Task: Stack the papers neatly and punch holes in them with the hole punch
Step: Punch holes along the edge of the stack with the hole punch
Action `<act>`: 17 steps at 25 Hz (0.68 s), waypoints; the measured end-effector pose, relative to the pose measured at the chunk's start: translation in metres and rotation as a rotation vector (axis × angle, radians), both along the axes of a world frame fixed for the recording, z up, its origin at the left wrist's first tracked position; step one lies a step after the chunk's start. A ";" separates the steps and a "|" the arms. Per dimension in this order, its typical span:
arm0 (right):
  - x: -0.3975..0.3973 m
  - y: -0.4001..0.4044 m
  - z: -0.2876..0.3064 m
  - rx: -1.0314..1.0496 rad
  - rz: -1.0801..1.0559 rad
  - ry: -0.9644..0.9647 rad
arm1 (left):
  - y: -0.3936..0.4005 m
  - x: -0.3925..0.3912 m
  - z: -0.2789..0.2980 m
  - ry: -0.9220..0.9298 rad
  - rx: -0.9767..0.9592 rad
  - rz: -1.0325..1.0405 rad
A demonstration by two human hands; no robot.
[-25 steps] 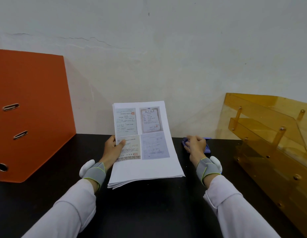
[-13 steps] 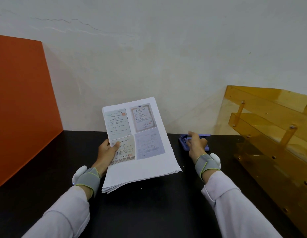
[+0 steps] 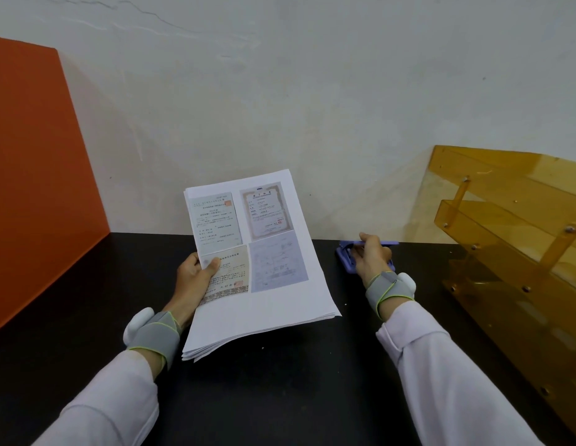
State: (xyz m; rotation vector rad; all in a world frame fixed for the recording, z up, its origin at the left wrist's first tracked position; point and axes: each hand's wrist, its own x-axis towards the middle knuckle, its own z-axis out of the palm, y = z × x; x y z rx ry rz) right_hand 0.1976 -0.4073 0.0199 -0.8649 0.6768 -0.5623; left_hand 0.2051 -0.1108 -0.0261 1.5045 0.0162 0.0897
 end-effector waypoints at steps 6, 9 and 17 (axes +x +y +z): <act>-0.002 0.000 0.004 0.000 0.009 0.020 | 0.000 0.000 -0.001 -0.006 -0.021 0.008; -0.003 0.001 0.005 -0.027 0.010 0.043 | 0.000 -0.001 0.000 -0.006 -0.017 0.012; -0.022 0.008 0.012 0.011 0.063 0.015 | 0.000 0.000 0.002 0.027 0.033 0.023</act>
